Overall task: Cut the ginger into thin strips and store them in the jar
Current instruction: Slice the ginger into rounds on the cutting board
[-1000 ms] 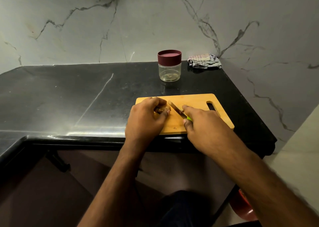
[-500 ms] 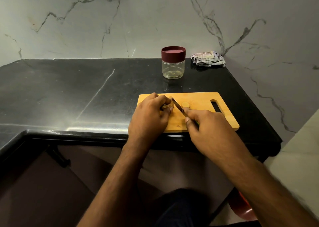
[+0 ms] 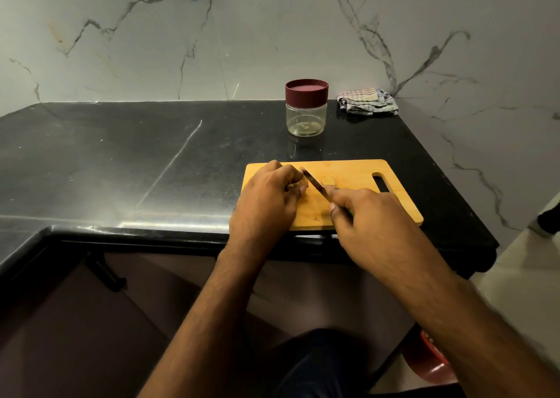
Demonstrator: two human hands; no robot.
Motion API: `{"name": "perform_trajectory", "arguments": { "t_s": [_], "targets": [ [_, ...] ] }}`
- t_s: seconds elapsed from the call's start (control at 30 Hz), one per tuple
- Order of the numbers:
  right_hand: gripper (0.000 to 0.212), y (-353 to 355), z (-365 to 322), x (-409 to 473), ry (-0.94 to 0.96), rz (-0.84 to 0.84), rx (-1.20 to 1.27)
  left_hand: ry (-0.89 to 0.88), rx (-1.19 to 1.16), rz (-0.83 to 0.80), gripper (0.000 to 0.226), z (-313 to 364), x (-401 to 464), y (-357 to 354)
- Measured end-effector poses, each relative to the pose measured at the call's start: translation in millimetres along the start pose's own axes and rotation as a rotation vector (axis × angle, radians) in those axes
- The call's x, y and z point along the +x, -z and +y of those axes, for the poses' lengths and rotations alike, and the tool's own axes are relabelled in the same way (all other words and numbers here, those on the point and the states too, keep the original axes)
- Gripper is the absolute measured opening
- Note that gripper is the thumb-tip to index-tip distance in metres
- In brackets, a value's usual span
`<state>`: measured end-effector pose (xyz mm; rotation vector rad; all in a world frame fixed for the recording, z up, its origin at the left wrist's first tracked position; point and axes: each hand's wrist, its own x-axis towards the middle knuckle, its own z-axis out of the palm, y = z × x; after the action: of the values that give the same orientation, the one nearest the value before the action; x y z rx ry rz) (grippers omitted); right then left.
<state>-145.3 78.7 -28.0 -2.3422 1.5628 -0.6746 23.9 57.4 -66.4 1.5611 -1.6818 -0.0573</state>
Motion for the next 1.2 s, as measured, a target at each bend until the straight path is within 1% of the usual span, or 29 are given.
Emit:
{"name": "perform_trajectory", "arguments": {
  "t_s": [0.17, 0.5, 0.6, 0.73, 0.97, 1.1, 1.2],
  "targets": [
    [0.04, 1, -4, 8, -0.007, -0.032, -0.047, 0.002, -0.052, 0.006, 0.006, -1, 2, 1],
    [0.032, 3, -19, 30, -0.062, -0.105, -0.104, 0.006, -0.042, 0.006, 0.006, -2, 4, 2],
    [0.03, 1, -23, 34, -0.098, -0.14, -0.111, 0.006, -0.049, 0.034, 0.007, -1, 4, 1],
    [0.033, 3, -21, 26, -0.095, -0.14, -0.095, 0.036, -0.064, 0.082, 0.007, 0, 1, -4],
    [0.035, 12, -22, 22, -0.117, -0.211, -0.132, 0.016, -0.085, 0.044, 0.011, -3, 2, -1],
    [0.03, 8, -25, 35, -0.125, -0.208, -0.155, 0.01, -0.083, 0.048, 0.011, -1, 2, 0],
    [0.027, 13, -23, 34, -0.103, -0.205, -0.111, 0.028, -0.08, 0.068, 0.009, 1, 1, -1]
  ]
}}
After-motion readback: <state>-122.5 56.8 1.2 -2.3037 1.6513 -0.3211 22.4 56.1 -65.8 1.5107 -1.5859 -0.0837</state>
